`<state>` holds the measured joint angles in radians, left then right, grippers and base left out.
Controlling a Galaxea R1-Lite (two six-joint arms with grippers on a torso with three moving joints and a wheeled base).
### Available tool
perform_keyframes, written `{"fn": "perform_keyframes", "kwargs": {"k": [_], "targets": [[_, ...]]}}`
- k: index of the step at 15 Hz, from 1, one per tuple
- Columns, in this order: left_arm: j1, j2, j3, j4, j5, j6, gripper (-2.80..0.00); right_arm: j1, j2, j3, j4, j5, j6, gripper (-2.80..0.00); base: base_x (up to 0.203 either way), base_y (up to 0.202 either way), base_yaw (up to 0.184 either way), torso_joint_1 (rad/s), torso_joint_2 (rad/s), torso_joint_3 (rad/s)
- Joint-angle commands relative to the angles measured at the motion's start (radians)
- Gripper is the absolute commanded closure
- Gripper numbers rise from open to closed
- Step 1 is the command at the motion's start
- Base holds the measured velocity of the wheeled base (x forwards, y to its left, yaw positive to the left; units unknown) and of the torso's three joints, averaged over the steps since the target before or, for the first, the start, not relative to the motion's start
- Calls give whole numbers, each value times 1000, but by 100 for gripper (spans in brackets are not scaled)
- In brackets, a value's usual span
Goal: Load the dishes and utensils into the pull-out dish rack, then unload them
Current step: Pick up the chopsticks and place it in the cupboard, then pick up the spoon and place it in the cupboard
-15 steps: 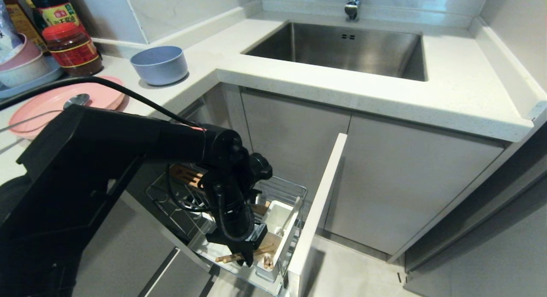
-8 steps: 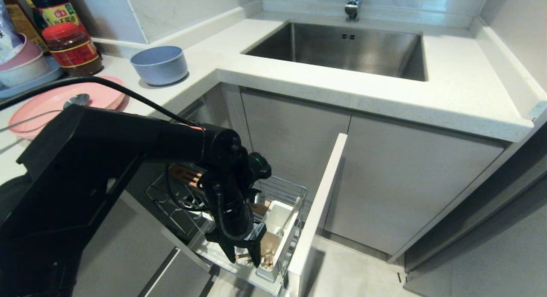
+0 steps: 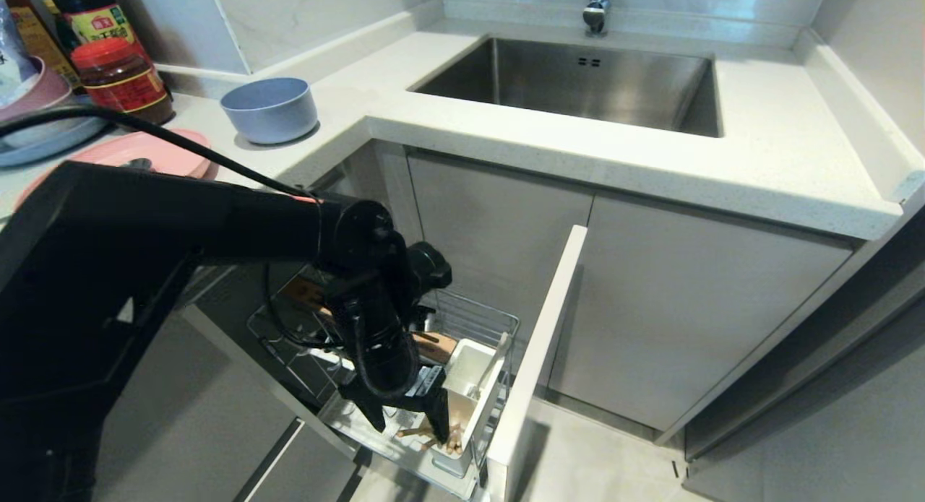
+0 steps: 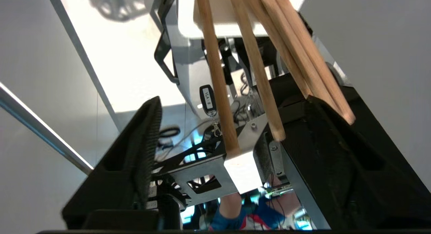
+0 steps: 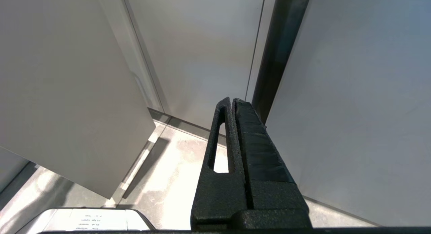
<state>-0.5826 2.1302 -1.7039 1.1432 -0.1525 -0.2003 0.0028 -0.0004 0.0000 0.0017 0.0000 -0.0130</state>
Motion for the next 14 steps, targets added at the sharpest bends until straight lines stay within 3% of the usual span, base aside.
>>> {"fn": "perform_keyframes", "kwargs": {"k": [1,7,14], "targets": [[-1,-68,5,8,0,-3,0,0,0,0,0,0,-1,0,0,0,0,0,0,0],[-4,-254,12,20,33,-32,0,0,0,0,0,0,-1,0,0,0,0,0,0,0],[5,-529,-5,13,137,-85,0,0,0,0,0,0,-1,0,0,0,0,0,0,0]]}}
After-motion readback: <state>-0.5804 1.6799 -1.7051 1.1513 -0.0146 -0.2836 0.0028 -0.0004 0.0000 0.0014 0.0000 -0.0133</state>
